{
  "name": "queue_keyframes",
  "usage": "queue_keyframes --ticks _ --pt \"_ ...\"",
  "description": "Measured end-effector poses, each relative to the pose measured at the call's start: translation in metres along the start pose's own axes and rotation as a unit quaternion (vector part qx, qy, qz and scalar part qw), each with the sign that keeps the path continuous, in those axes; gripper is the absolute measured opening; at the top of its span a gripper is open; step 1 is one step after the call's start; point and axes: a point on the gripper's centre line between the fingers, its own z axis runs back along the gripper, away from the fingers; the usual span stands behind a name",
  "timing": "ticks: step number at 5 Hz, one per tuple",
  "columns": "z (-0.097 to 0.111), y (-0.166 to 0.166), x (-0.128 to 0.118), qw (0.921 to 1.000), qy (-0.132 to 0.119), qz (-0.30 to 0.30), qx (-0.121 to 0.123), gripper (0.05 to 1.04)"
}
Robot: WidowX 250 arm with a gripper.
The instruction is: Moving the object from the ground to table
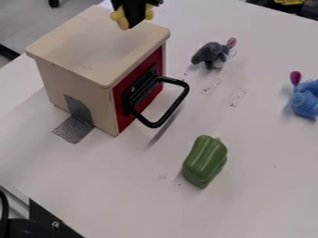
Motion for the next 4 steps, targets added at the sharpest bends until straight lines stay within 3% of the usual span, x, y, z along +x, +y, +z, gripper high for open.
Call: queue_keyframes --ticks 1,2,3,4 --pt "-0.0048 0.005 -0.0077 0.9997 0.017 0.003 0.015 0.102" --pt "-0.0063 0.0065 -0.0113 0.9996 0.023 0.01 0.014 0.123" --pt "-0.0084 0.0086 -0.0145 0.9995 0.026 0.018 0.007 0.311" --pt "-0.0089 0.006 -0.0131 0.9996 0.02 0.02 -0.003 0.619"
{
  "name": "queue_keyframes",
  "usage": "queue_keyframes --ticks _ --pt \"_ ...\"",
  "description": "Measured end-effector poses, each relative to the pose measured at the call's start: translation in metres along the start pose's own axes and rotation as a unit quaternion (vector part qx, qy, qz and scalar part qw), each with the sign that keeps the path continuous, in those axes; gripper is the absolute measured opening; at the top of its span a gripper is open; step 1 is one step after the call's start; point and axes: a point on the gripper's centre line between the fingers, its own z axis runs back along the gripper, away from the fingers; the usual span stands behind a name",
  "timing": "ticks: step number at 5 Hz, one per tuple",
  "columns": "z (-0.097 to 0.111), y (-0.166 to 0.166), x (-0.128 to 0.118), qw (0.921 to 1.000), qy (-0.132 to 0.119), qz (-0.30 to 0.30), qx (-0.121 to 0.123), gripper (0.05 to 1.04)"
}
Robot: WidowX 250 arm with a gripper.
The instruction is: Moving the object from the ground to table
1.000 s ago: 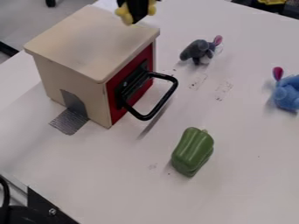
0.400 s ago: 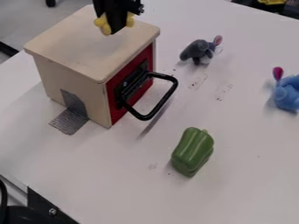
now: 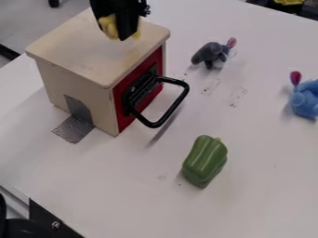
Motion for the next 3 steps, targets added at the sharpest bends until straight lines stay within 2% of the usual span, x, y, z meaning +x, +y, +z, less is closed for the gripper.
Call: queue_keyframes --ticks 1,2,3 --pt "0.0 0.001 -0.001 1.0 -0.002 0.0 -0.006 0.915" --pt "0.019 0.0 -0.002 0.9995 -0.029 -0.009 -0.001 1.002" --pt "0.024 -0.002 0.0 0.999 -0.044 -0.005 -0.006 0.998"
